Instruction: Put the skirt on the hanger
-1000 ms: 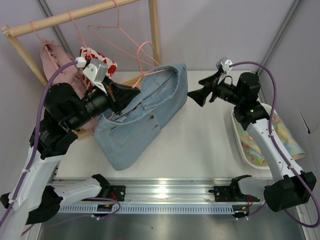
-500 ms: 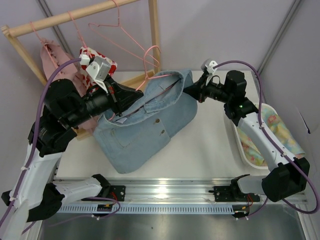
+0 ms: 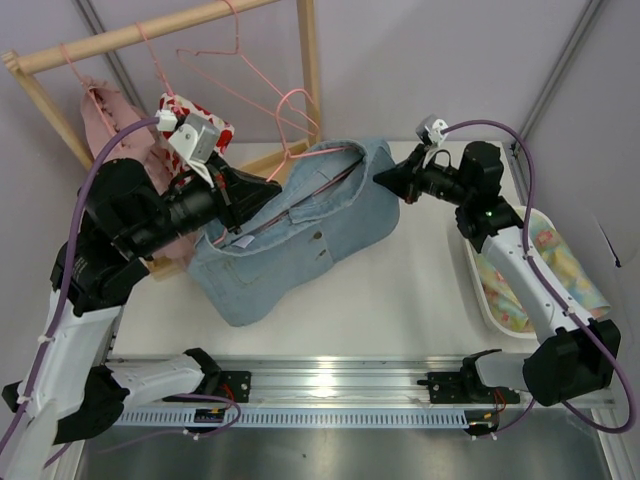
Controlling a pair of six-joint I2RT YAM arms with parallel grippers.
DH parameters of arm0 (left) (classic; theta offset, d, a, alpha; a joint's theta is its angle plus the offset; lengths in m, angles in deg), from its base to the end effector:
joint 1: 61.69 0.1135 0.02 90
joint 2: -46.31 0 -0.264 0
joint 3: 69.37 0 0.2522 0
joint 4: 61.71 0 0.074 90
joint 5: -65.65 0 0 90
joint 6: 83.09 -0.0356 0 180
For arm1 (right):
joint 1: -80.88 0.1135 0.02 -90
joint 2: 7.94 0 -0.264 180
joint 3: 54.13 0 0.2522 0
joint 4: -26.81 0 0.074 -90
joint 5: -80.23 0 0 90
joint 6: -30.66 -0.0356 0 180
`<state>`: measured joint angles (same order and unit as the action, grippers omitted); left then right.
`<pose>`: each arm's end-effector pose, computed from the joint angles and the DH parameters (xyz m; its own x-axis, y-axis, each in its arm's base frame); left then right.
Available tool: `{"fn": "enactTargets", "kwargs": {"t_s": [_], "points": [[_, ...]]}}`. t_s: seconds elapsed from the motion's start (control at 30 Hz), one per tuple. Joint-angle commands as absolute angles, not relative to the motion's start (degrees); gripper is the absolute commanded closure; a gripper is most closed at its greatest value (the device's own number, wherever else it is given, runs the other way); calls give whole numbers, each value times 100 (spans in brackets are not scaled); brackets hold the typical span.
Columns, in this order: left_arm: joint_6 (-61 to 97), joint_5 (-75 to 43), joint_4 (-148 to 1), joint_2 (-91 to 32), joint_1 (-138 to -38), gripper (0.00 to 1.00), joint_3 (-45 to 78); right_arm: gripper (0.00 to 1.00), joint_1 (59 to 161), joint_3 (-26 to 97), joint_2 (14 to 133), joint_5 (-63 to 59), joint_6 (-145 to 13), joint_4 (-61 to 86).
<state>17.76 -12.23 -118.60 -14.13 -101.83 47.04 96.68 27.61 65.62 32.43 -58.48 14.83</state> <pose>0.1020 -0.0958 0.5504 -0.1609 -0.1051 -0.9814 0.7743 0.6031 -0.1915 0.2774 0.1034 0.3959 -0.0511 -0.0260 -0.9984 -0.8475 0.5300 0.0295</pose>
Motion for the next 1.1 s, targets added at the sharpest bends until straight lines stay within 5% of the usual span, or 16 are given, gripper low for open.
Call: {"fn": "enactTargets", "kwargs": {"t_s": [0.0, 0.03, 0.07, 0.17, 0.33, 0.9, 1.03, 1.07], "points": [[1676, -1258, -11194, -993, -10203, 100, 5294, 94, 9345, 2722, 6721, 2740, -6029, 1208], [1658, -1222, -11220, -1011, -10203, 100, 5268, 85, 9380, 2713, 6660, 2802, -6039, 1235], [1658, -1179, -11247, -1029, -10203, 100, 5241, 60, 9459, 2669, 6477, 2846, -6013, 1235], [1631, -1125, -11326, -1081, -10203, 100, 5232, 28, 9521, 2677, 6186, 2943, -5732, 1226], [1658, -1152, -11344, -1160, -10203, 100, 5346, 21, 9495, 2660, 5868, 2777, -5477, 998], [1869, -906, -11405, -1336, -10203, 100, 5645, 29, 9670, 1974, 6352, 2864, -5996, 1964], [1904, -976, -11397, -1345, -10194, 100, 5645, 100, 9723, 2010, 6527, 2917, -5804, 1895], [1904, -1028, -11388, -1345, -10203, 100, 5671, 100, 9723, 1992, 6589, 2778, -5785, 1851]]}}
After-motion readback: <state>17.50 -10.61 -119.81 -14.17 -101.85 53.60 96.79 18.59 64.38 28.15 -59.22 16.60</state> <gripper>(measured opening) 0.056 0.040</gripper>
